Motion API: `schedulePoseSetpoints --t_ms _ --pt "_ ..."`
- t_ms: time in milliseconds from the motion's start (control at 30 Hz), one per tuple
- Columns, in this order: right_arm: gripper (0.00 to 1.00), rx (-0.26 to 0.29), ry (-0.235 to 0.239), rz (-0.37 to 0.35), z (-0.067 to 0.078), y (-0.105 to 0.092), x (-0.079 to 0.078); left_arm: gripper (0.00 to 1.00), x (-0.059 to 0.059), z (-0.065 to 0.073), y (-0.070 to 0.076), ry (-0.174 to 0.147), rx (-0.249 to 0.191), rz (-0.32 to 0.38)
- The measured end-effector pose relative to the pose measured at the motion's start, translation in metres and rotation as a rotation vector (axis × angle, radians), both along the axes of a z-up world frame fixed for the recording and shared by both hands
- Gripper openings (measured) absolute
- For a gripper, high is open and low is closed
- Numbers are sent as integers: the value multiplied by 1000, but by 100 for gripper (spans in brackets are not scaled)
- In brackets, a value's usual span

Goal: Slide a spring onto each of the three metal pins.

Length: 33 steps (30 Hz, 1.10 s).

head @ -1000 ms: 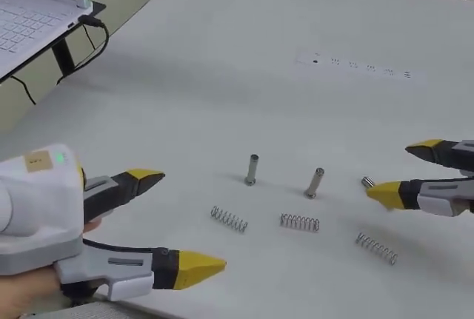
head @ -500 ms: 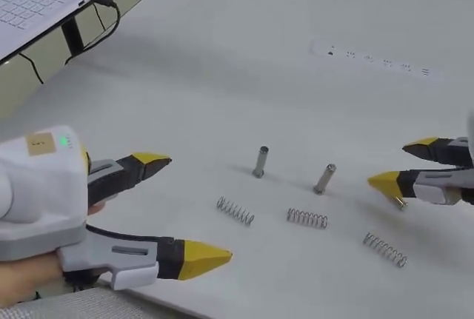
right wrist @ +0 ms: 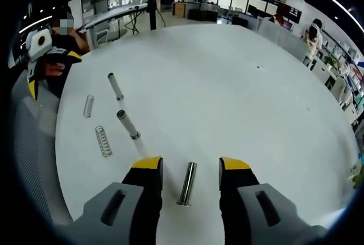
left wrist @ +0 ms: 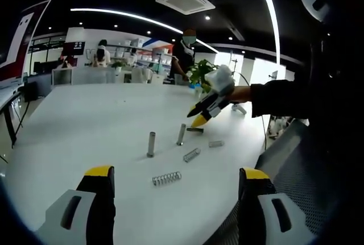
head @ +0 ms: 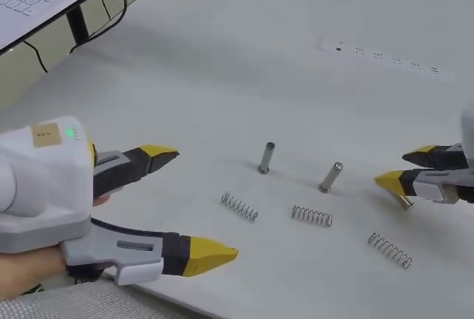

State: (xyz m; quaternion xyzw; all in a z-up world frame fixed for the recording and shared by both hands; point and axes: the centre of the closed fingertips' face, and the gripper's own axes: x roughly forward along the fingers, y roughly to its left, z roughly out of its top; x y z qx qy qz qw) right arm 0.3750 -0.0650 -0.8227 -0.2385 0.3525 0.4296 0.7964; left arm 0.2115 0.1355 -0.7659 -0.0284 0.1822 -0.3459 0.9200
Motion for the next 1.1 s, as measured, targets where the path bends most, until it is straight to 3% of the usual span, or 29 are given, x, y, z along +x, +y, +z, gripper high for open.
schedulePoseSetpoints --t_ms 533,1100 --pt "28 -31 29 -29 -3 0 3 86 0 2 -2 -8 -7 -10" --pt "14 -111 76 -51 -18 -2 4 85 0 4 -1 -13 -11 -7"
